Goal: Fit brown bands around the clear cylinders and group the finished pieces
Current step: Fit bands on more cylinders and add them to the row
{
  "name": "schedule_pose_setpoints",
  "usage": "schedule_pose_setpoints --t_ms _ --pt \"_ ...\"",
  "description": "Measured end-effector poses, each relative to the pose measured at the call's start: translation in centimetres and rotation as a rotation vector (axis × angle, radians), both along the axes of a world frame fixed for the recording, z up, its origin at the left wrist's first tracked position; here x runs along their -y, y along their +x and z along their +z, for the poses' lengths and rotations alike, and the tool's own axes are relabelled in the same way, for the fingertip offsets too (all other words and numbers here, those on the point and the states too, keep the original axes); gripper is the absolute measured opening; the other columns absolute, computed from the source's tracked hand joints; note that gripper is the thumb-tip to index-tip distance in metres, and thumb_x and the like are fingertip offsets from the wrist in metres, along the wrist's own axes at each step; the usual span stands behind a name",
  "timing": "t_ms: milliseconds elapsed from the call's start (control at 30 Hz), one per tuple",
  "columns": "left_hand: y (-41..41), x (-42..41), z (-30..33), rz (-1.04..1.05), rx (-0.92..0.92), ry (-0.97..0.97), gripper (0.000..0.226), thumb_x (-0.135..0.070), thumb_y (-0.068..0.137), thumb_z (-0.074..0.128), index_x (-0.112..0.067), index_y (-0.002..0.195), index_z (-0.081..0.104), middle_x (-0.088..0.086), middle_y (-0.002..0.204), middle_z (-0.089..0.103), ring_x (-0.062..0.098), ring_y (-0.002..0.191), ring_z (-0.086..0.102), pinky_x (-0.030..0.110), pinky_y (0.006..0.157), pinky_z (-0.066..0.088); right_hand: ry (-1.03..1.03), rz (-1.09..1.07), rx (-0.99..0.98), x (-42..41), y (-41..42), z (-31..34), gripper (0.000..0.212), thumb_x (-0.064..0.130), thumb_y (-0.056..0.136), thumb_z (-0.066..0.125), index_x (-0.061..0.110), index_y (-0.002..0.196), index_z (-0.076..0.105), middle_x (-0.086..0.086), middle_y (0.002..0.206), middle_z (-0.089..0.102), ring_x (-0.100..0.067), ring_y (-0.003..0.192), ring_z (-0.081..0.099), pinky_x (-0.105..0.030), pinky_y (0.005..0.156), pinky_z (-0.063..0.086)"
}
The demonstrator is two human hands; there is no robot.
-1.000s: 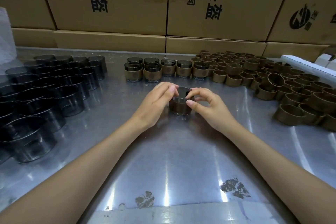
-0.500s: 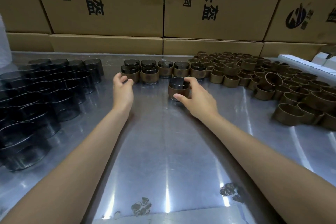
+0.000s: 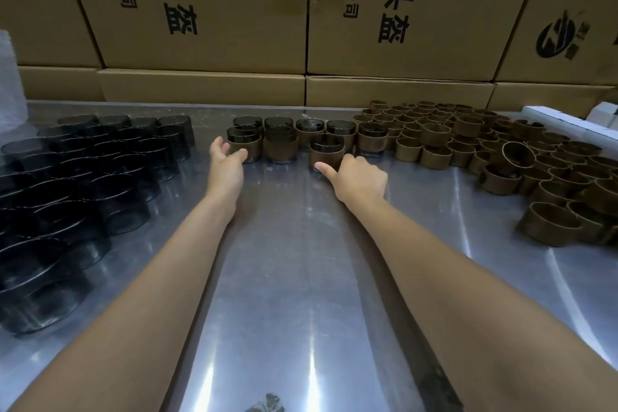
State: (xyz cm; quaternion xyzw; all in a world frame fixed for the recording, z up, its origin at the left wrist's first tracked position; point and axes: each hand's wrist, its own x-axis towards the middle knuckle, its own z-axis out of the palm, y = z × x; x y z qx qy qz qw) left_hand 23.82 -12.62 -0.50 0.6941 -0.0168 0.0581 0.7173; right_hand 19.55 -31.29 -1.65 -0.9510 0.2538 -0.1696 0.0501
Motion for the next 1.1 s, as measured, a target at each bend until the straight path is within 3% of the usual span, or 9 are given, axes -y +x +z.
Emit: schedule_pose_setpoints --t_ms 200,600,700,833,933,1100 --pt "0.0 0.2 -0.1 -0.029 0.007 0.045 0.059 -0.017 0.099 0.048 -0.018 0.15 0.021 0.0 0.155 0.03 0.018 0.14 0.03 0.024 0.097 0.023 -0.055 0.027 -0.002 -0.4 1.0 -0.1 0.059 0.065 0.091 0.04 0.013 0.109 0.062 -0.008 0.106 0.065 -0.025 0.096 0.063 -0.031 0.066 0.04" --pt "-0.2 0.7 -0.1 -0.017 0.033 0.1 0.055 -0.016 0.097 0.052 -0.016 0.146 0.028 0.003 0.152 0.034 0.019 0.135 0.036 0.024 0.097 0.028 -0.023 -0.052 0.069 -1.9 2.1 -0.1 0.054 0.06 0.091 0.047 0.011 0.105 0.064 -0.008 0.102 0.067 -0.025 0.095 0.062 -0.03 0.064 0.035" --pt "-0.3 0.7 -0.1 -0.009 0.033 0.11 0.054 -0.016 0.097 0.052 -0.017 0.146 0.029 0.002 0.151 0.035 0.019 0.136 0.036 0.024 0.096 0.029 -0.034 -0.017 0.079 -2.0 2.1 -0.1 0.051 0.059 0.092 0.044 0.012 0.095 0.064 -0.007 0.095 0.067 -0.025 0.088 0.061 -0.03 0.063 0.032" --pt "-0.4 0.7 -0.1 0.0 0.036 0.115 0.053 -0.014 0.096 0.053 -0.016 0.145 0.031 0.002 0.15 0.037 0.018 0.135 0.037 0.024 0.096 0.029 -0.047 0.022 0.127 -2.3 1.9 -0.1 0.044 0.054 0.094 0.04 0.015 0.077 0.052 -0.007 0.085 0.064 -0.023 0.072 0.049 -0.03 0.06 0.029" --pt "-0.4 0.7 0.0 -0.004 0.037 0.113 0.052 -0.014 0.096 0.053 -0.016 0.144 0.032 0.003 0.15 0.038 0.018 0.135 0.037 0.023 0.096 0.029 -0.046 0.029 0.118 -2.2 1.8 -0.1 0.043 0.05 0.096 0.039 0.015 0.082 0.058 -0.007 0.088 0.066 -0.023 0.072 0.052 -0.03 0.059 0.029" --pt "-0.4 0.7 0.0 -0.001 0.031 0.114 0.052 -0.014 0.096 0.053 -0.016 0.144 0.032 0.002 0.15 0.038 0.018 0.136 0.037 0.025 0.098 0.029 -0.023 0.031 0.075 -2.2 2.0 -0.2 0.048 0.049 0.098 0.034 0.011 0.102 0.063 -0.008 0.098 0.067 -0.026 0.091 0.062 -0.033 0.064 0.032"
